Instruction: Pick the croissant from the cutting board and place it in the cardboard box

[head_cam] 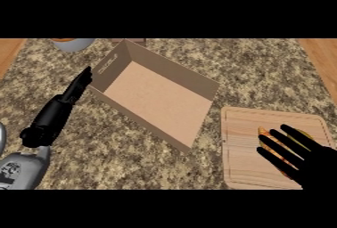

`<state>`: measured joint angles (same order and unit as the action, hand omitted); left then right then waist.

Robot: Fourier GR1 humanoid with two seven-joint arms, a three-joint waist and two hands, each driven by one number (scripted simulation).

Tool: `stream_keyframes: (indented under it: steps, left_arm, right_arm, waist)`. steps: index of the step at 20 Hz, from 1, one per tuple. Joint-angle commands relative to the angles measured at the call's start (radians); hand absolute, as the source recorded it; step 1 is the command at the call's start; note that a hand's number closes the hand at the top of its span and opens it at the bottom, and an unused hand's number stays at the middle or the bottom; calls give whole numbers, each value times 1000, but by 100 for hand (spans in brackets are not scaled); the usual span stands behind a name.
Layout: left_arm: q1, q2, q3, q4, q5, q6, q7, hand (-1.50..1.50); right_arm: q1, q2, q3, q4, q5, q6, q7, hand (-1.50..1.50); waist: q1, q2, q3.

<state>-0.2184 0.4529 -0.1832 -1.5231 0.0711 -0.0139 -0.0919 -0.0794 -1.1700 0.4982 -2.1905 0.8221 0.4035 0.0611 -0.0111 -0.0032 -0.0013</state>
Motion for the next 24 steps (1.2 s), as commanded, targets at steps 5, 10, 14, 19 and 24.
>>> stream_keyframes:
  steps: [5, 10, 14, 19, 24]
  left_arm:
    - [-33, -38, 28, 37, -17, -36, -7, 0]
    - [-18, -46, 55, 6, -34, -58, 17, 0]
    - [2, -77, 51, -17, -72, -44, 22, 0]
    - [-18, -76, 87, -48, -78, -77, 48, 0]
    - [52, -77, 116, -23, -77, -133, -15, 0]
  right_arm:
    - [47, 172, 143, 1, 204, 138, 191, -150]
    - [84, 260, 182, -6, 280, 208, 243, -150]
    - [75, 283, 172, 39, 373, 166, 224, -150]
    - [19, 401, 182, 90, 431, 221, 212, -150]
    - [69, 390, 152, 165, 506, 140, 155, -150]
  waist:
    - [6, 3, 1]
    - [7, 2, 1]
    - [8, 2, 1]
    - [13, 2, 1]
    - [11, 2, 1]
